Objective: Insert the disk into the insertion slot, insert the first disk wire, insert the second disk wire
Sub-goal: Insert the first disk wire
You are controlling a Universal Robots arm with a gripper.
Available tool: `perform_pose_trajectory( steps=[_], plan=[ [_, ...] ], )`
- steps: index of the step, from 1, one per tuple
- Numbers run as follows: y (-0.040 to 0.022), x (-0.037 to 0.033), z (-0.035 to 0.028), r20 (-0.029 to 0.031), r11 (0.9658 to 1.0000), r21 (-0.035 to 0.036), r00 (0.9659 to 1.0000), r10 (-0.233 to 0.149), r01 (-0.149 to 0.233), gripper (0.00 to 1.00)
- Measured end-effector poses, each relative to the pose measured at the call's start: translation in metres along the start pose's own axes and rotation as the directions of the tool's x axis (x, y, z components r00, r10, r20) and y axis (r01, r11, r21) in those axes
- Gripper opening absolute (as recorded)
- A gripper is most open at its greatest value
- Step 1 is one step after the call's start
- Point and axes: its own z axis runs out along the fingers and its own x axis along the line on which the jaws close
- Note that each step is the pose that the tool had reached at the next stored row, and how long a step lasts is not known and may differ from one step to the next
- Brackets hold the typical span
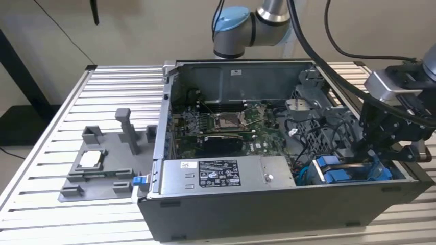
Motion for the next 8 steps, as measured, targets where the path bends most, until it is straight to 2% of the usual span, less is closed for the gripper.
perform_pose_trajectory(
  steps=[8],
  plan=[
    [0.0003,-0.0014,0.0009,0.0006,1.0000,0.0008,1.0000,0.000,0.000,0.20]
  ],
)
